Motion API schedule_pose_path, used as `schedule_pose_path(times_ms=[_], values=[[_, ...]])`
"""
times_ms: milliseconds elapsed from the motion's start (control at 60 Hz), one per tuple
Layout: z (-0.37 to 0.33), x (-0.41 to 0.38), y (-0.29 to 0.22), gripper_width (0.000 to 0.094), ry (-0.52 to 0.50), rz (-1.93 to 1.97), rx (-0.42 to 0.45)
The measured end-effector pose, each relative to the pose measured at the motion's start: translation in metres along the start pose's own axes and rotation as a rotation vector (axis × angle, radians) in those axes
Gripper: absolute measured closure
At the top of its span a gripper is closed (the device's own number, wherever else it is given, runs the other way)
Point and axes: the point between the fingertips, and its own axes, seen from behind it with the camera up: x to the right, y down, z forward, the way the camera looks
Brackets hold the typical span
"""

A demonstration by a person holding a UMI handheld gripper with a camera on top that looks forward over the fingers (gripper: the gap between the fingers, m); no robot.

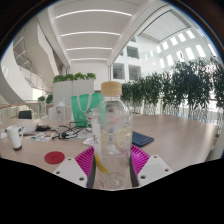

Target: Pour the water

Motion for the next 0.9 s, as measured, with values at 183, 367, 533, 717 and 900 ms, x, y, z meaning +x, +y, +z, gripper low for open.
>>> schedule_pose_path(times_ms=[183,367,533,717,900], values=[[0.011,-0.006,0.010,0.0553,0.026,0.052,-0.090],[0.007,-0.037,-0.035,0.0575,0.009,-0.054,-0.144],[0.020,-0.116,-0.133,0.0575,-0.012,-0.356,-0.090],[0.031,-0.239,-0.168,0.0574,-0.102,-1.026,-0.080],[0.051,-0.323,-0.133,0.0578,-0.139,-1.742,0.020]])
